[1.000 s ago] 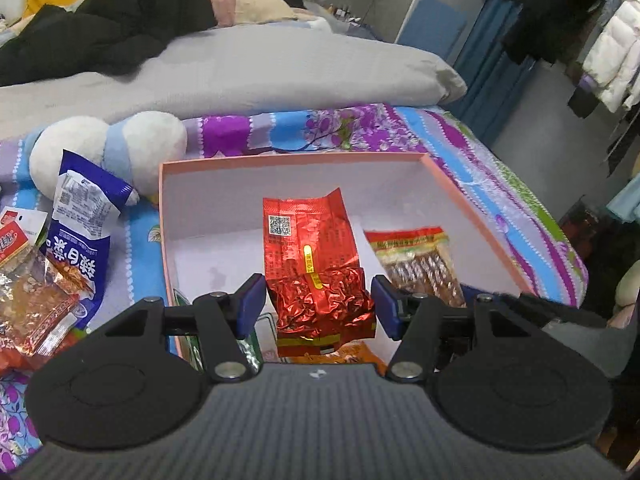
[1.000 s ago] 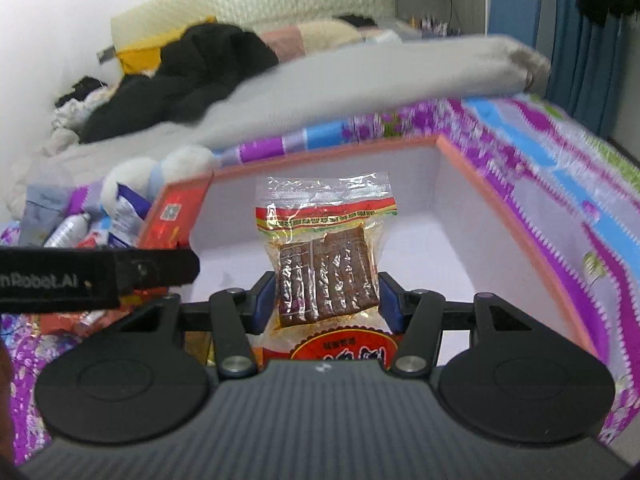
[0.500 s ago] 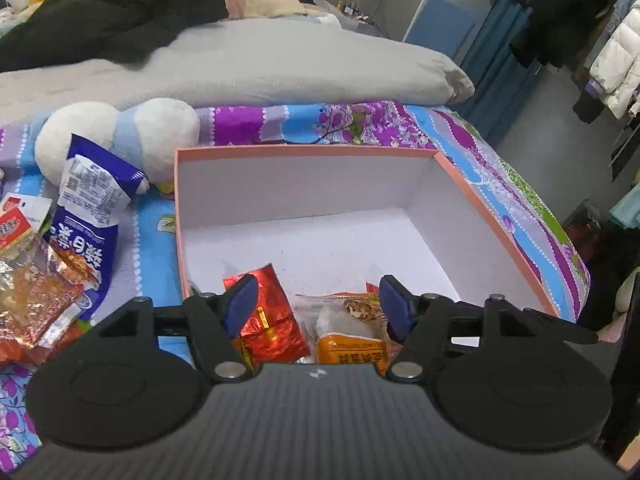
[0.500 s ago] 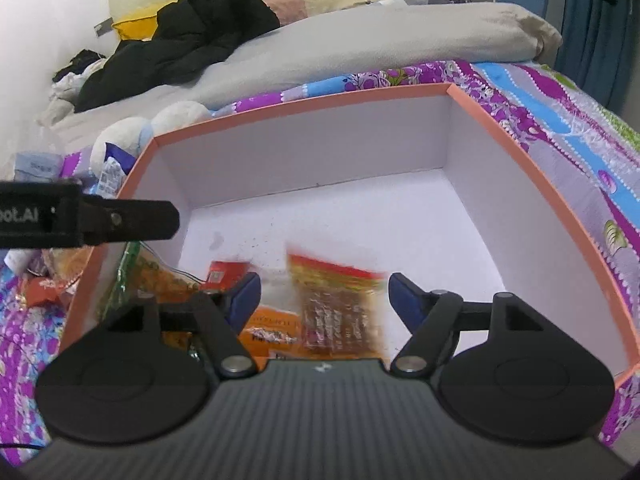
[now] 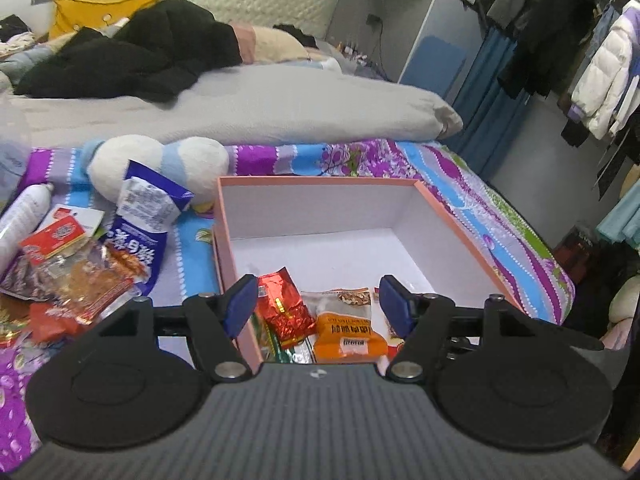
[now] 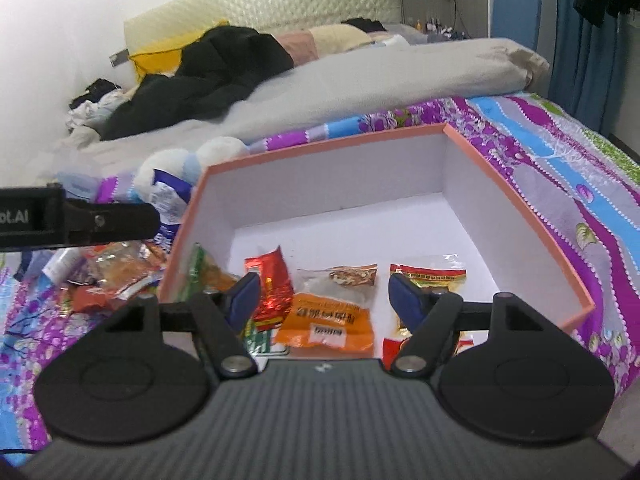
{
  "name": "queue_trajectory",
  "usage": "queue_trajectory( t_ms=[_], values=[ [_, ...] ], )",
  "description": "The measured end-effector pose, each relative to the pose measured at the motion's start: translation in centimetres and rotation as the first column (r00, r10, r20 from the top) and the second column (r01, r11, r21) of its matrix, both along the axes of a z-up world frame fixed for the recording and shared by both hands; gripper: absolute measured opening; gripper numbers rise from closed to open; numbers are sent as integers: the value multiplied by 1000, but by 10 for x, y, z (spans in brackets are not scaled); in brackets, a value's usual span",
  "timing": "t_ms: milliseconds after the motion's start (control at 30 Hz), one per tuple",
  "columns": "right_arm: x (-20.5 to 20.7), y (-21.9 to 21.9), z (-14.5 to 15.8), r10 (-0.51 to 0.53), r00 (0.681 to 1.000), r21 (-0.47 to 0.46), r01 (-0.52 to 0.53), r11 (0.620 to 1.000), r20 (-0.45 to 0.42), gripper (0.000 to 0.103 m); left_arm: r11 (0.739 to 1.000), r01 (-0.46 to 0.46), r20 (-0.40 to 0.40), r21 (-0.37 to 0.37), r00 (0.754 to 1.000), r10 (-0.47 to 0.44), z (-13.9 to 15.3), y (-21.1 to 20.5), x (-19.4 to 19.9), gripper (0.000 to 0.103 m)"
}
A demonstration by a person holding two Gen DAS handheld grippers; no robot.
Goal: Organize snacks
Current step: 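Withdraw both open grippers from the box back toward the snack pile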
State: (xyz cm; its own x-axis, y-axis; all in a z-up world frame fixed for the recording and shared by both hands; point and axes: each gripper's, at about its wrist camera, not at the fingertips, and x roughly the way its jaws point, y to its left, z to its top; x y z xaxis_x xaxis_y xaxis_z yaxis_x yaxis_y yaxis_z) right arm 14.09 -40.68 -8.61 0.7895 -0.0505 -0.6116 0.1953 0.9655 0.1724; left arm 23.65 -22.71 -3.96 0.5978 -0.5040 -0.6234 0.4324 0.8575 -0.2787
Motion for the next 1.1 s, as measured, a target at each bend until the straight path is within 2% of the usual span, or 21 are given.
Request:
queue_trajectory(
  t_ms=[533, 667, 833, 933, 1100],
  values=[
    [-86, 47, 32, 17, 996, -14, -16, 1000, 93, 72, 999, -27, 77, -45, 997, 30, 30, 66, -104, 72],
    [-104, 62, 35, 36, 994, -29, -33, 999, 101, 72, 996, -52, 67, -67, 996, 57, 29, 86, -118, 72],
    [-123, 75, 38, 50, 989, -18, -48, 999, 136, 72, 998, -61, 85, -30, 994, 63, 29, 102, -140, 72],
    [-130, 84, 38, 64, 990, -28, -61, 998, 125, 72, 997, -74, 92, -11, 993, 75, 31, 115, -156, 72],
    [-138, 101, 38, 111, 982, -49, -105, 993, 151, 73, 992, -124, 106, 9, 987, 122, 28, 142, -176, 72]
  ],
)
